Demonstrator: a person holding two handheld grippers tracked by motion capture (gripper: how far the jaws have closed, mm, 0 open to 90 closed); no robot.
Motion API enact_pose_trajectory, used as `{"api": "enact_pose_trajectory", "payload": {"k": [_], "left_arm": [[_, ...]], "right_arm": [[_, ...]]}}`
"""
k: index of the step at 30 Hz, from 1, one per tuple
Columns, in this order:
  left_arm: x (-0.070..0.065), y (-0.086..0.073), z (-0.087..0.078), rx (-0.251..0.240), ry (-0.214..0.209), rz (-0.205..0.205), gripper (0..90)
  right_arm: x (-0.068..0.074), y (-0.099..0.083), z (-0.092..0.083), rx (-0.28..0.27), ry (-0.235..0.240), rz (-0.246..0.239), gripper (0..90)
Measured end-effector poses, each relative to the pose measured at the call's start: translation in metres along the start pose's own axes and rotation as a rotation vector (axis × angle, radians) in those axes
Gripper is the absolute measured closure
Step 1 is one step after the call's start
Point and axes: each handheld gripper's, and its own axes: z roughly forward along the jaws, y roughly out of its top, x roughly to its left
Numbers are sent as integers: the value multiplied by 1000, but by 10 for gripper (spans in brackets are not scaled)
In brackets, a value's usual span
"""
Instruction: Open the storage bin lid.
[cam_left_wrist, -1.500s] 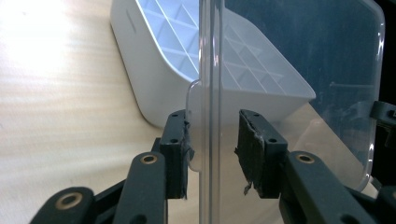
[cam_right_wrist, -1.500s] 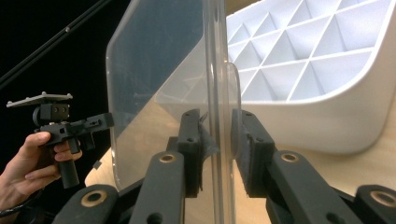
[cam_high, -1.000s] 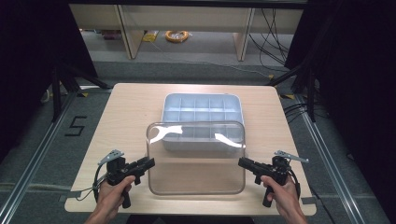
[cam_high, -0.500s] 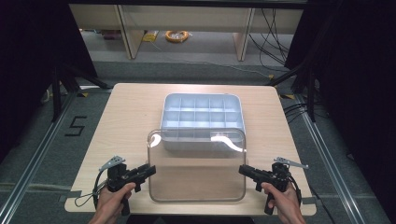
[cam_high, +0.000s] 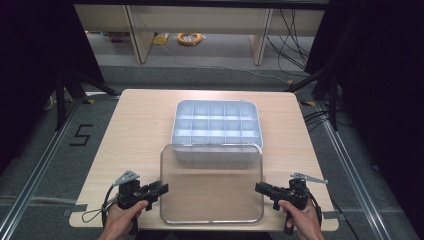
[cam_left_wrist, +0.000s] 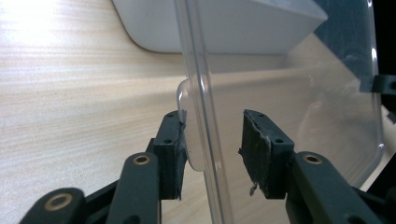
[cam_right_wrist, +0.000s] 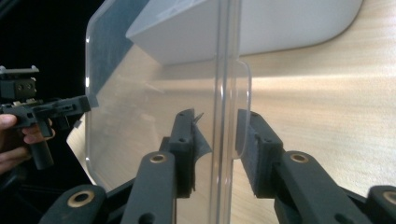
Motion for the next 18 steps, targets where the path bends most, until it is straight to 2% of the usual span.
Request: {"api": "enact_pose_trajectory", "payload": {"k": [1,2,3,4,6,7,9,10,11,12,13,15,17,18], "left_arm": [[1,-1,1,-3,-12,-2,584],[2,-2,1,9,-16,0,578],[4,-3,0,25,-19,23,573],[2,-5,2,10,-22,-4,570],[2,-7,2,30,-20,1,562],[1,-8,3,33,-21,-7,560],[1,-10,3,41,-27,-4,560],[1,-11,3,46,-28,-3,559],[1,-11,4,51,-28,0,559],[1,-11,4,53,-28,-2,559],[2,-10,4,53,-28,-1,559],[2,-10,5,44,-20,-3,558],[3,-11,5,58,-19,-5,557],[4,-10,5,70,-31,-3,556]], "right_arm": [[-2,0,0,3,8,-21,680],[1,-2,0,13,6,15,679],[1,-2,0,19,2,16,676],[-1,-3,0,18,4,-21,674],[0,-5,0,25,-5,-6,667],[-1,-5,0,24,-5,-14,665],[0,-8,0,36,-7,21,662],[-2,-8,0,36,-11,0,661],[0,-9,-1,45,-10,26,660],[-3,-10,-1,43,-16,-9,659],[-2,-10,-2,50,-11,13,658],[-2,-11,0,57,-14,10,651],[-2,-12,2,65,-20,7,646],[-3,-13,2,68,-23,0,644]]}}
